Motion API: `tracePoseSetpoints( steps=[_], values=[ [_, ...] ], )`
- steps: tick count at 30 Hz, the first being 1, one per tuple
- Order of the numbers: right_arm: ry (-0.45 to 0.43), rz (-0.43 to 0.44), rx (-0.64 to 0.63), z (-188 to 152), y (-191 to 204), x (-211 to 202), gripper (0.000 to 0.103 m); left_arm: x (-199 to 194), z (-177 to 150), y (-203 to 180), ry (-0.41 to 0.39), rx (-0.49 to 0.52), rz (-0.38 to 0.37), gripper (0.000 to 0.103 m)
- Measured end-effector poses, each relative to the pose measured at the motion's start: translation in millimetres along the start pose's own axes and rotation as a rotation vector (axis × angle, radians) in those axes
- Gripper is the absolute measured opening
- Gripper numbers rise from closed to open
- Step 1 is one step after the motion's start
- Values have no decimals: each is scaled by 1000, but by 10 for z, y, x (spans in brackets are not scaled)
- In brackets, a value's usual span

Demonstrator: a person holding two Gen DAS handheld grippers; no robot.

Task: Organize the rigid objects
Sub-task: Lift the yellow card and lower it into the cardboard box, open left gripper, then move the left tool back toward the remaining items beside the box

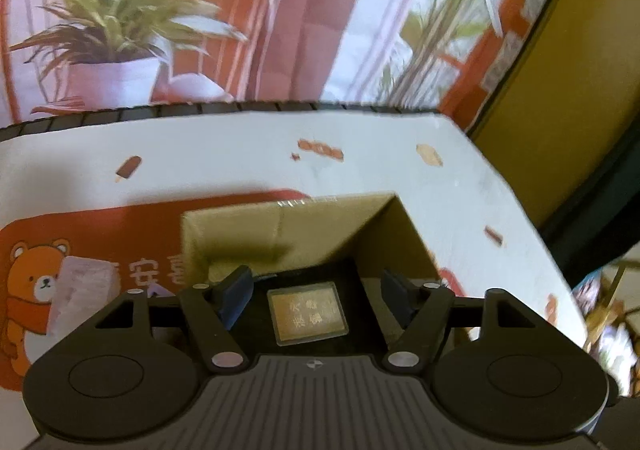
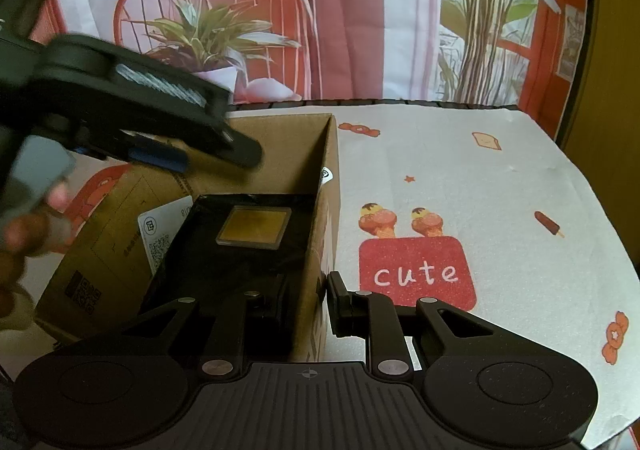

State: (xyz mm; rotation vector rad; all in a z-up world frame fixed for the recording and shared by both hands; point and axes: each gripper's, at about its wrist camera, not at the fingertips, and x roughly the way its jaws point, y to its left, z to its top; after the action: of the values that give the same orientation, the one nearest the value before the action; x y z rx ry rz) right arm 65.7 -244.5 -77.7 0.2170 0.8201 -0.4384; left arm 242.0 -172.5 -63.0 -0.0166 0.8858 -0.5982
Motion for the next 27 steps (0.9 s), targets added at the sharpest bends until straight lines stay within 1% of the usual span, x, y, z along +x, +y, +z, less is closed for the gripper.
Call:
tracePoseSetpoints(
  steps=[2, 4, 6, 9, 13, 15, 17, 19, 22, 24, 27],
  values=[
    [0, 0, 2, 1, 2, 0, 20, -163, -19, 49, -52, -20, 6, 89],
    [0, 0, 2, 0, 2, 1, 20, -330, -52, 111, -99, -27, 18, 91],
    [0, 0, 2, 0, 4, 1, 20, -477, -92, 191, -129, -35, 41, 93],
    [-1, 1, 2, -4, 0, 3, 20, -667, -181, 357, -164, -38, 96, 94],
    [0, 3, 8, -5, -7, 9, 20, -866, -336, 617, -192, -53, 203, 94],
    [0, 3, 10, -7, -6, 9, 20, -913, -428, 739, -183, -66, 233, 94],
    [0, 3, 9, -7, -8, 9, 21, -939, -545, 828, -157, -70, 260, 94],
    [1, 2, 8, -7, -7, 15, 22, -959, -688, 879, -125, -49, 269, 93],
    [4, 2, 8, -6, -1, 23, 22, -942, -893, 870, -82, -16, 252, 88],
    [7, 2, 10, -4, 0, 32, 22, -902, -1000, 830, -49, 23, 232, 82],
    [12, -2, 6, -3, 11, 47, 22, -844, -1052, 735, -14, 86, 193, 73]
  ],
)
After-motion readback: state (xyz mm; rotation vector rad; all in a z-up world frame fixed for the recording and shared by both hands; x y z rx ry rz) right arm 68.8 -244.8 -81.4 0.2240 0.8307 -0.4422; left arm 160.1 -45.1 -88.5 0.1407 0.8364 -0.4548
